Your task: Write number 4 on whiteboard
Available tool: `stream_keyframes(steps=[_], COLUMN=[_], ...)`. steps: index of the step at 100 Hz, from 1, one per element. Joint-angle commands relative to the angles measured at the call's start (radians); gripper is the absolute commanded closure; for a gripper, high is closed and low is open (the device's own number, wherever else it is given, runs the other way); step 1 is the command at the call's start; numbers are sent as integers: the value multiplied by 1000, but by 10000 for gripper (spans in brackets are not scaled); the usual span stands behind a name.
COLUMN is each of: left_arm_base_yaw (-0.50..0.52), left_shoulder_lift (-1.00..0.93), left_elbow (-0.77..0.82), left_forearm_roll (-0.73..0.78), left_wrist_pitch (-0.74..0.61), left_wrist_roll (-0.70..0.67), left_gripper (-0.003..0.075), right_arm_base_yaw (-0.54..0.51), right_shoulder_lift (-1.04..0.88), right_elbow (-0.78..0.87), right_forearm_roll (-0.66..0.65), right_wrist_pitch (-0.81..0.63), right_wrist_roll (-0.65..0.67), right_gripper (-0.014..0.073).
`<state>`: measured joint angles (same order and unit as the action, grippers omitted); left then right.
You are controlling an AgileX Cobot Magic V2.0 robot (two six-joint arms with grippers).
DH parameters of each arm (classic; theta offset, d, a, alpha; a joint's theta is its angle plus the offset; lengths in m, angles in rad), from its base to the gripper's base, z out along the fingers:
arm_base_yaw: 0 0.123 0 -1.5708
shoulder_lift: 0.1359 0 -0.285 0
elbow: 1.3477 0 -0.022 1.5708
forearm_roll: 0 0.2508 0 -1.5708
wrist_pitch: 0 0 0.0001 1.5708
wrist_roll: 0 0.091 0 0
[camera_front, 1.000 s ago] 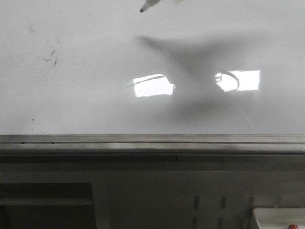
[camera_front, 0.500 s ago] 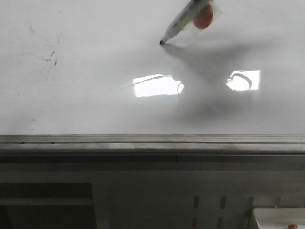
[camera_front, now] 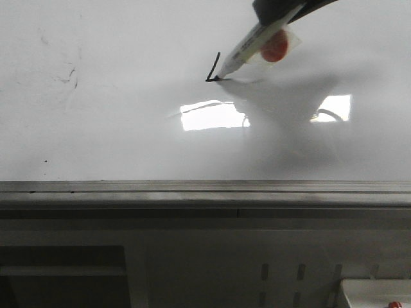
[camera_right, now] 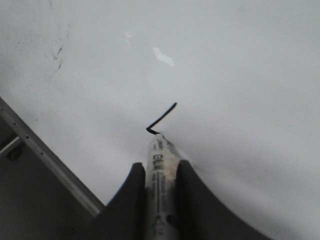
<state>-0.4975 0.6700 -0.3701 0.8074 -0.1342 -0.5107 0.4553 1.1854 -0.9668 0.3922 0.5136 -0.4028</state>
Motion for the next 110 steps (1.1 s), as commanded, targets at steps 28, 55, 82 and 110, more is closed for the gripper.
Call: stream_keyframes(steps=[28,55,82,110], left_arm_base_yaw=[2,2,2,2], left_shoulder_lift=[-1,-1,-1,-1], left_elbow=[-31,-31,-31,-31], left_forearm_roll=[-20,-20,-20,-20], left_wrist_pitch=[-44,-44,-44,-44], left_wrist_roll=[-10,-10,-10,-10], left_gripper=[344,344,344,344], right_arm_base_yaw=[-108,-20,-24,-20], right_shoulder_lift=[-58,-59,-8,9], right_elbow=[-30,-150,-156,-50], right_forearm_roll=[-17,-15,-56,-16], right_wrist_pitch=[44,22,18,97], right_wrist_roll=[-3,-3,-3,-3], right_gripper=[657,658,658,658])
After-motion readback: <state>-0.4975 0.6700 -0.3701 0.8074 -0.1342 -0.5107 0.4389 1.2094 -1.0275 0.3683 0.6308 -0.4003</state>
